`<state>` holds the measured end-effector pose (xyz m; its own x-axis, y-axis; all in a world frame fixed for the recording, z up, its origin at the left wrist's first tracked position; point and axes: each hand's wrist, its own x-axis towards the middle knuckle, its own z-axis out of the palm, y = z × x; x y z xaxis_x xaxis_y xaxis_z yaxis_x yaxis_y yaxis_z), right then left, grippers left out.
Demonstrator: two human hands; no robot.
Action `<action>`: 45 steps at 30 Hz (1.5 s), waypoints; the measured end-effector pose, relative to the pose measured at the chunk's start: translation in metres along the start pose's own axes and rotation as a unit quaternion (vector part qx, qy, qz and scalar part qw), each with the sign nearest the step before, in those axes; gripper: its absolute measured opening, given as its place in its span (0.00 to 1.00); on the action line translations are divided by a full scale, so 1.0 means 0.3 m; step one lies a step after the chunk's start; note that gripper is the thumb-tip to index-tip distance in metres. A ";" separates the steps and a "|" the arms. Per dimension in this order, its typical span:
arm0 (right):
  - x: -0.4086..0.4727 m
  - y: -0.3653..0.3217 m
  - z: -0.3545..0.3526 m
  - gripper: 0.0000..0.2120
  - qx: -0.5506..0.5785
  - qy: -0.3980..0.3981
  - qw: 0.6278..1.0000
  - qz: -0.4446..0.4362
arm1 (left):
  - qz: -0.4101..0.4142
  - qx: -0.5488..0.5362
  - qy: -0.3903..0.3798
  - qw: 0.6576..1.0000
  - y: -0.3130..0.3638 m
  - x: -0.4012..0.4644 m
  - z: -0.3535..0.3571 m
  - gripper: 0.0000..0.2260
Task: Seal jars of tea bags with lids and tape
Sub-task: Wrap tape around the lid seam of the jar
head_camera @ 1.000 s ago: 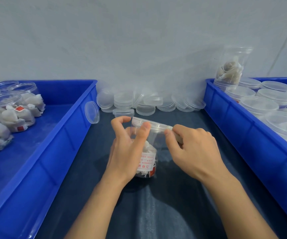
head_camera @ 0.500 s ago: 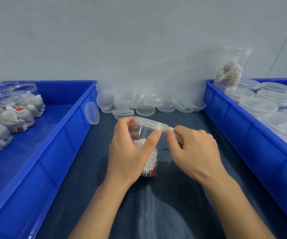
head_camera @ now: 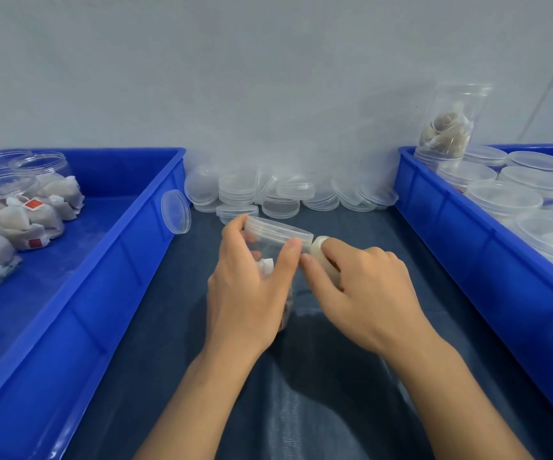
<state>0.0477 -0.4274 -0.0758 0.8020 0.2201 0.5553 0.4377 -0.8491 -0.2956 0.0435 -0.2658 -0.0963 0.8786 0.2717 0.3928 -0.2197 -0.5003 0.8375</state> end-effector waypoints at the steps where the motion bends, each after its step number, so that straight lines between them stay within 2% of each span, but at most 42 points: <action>1: 0.000 0.000 -0.005 0.23 0.021 -0.004 1.000 -0.006 | -0.002 -0.006 0.000 1.000 -0.006 0.004 -0.002 0.34; 9: 0.001 0.017 -0.044 0.18 0.040 0.029 0.997 -0.057 | -0.013 -0.055 -0.009 0.998 -0.032 0.017 -0.018 0.28; 21: 0.012 0.058 -0.014 0.21 0.028 0.033 0.999 -0.001 | -0.009 -0.089 -0.027 0.996 -0.035 0.009 -0.017 0.28; 31: 0.016 0.066 -0.010 0.23 0.068 0.006 0.998 0.014 | -0.031 -0.181 -0.060 0.981 -0.016 0.009 -0.022 0.20; 37: 0.010 0.050 -0.011 0.23 0.053 -0.007 0.998 0.025 | -0.022 -0.184 -0.063 0.981 -0.017 0.015 -0.027 0.18; 41: 0.007 0.042 -0.011 0.23 0.055 -0.006 0.998 0.033 | -0.012 -0.174 -0.067 0.982 -0.017 0.011 -0.034 0.21; 45: 0.004 0.048 -0.012 0.23 0.059 -0.007 0.997 0.041 | -0.022 -0.146 -0.071 0.986 -0.010 0.010 -0.040 0.29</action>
<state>0.0536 -0.4410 -0.0766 0.8420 0.1604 0.5152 0.4154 -0.8020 -0.4292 0.0417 -0.2535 -0.0929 0.9359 0.1598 0.3138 -0.2746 -0.2266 0.9345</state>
